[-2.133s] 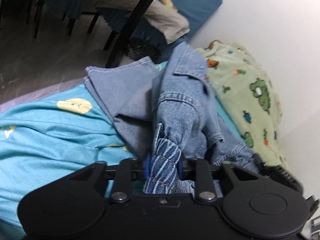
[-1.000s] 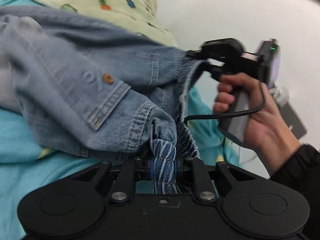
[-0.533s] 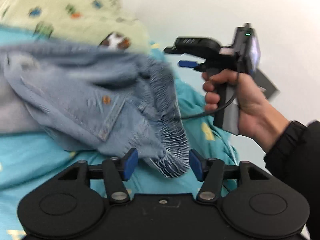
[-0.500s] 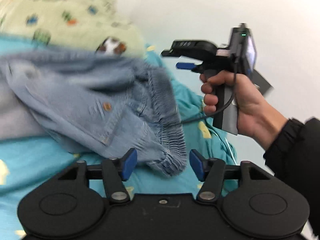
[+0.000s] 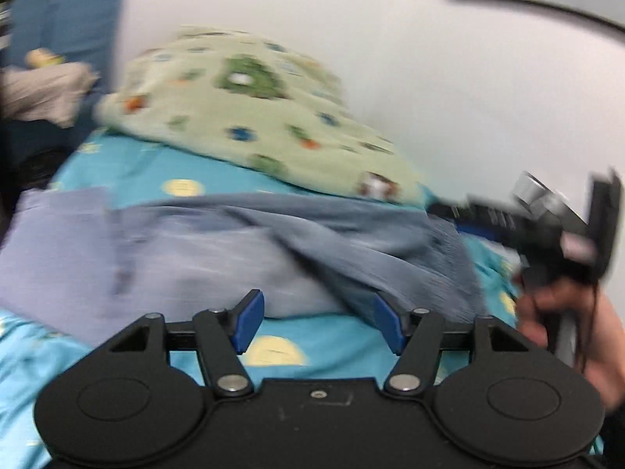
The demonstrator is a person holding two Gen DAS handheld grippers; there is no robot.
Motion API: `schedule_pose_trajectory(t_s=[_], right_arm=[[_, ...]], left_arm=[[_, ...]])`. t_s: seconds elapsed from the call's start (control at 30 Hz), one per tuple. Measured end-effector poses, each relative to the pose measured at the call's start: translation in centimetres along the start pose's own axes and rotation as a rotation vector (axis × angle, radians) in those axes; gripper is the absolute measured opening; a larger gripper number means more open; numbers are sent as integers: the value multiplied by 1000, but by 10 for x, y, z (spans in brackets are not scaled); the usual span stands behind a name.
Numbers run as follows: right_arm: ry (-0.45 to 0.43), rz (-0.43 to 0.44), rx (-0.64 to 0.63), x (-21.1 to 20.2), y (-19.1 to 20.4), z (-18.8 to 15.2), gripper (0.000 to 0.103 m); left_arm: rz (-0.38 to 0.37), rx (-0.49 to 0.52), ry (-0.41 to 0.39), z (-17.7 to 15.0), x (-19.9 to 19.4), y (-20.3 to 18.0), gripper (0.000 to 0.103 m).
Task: Fold clothes
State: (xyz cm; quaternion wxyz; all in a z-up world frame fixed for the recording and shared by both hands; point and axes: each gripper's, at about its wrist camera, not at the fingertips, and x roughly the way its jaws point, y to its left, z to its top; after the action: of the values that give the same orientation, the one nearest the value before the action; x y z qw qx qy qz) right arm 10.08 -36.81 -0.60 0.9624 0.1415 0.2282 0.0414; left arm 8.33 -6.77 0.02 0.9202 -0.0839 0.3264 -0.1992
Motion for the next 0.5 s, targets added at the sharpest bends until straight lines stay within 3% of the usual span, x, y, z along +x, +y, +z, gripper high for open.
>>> schedule_pose_trajectory(t_s=[0.13,0.23,0.4,0.5], right_arm=[[49,18,-113,45,53,-19,72],[58,12,-226,78,77,-32,72],[55,-27,-347,121,80,-52,72],[79,-88,-347,141,70,-59,69]], left_arm=[[95,-118,-40,12,-4,48,59],[130,-137,-45,16,6,67,59],[150,-156,-24,18,38,84,59],[148,-159,10,15,59,96,59]])
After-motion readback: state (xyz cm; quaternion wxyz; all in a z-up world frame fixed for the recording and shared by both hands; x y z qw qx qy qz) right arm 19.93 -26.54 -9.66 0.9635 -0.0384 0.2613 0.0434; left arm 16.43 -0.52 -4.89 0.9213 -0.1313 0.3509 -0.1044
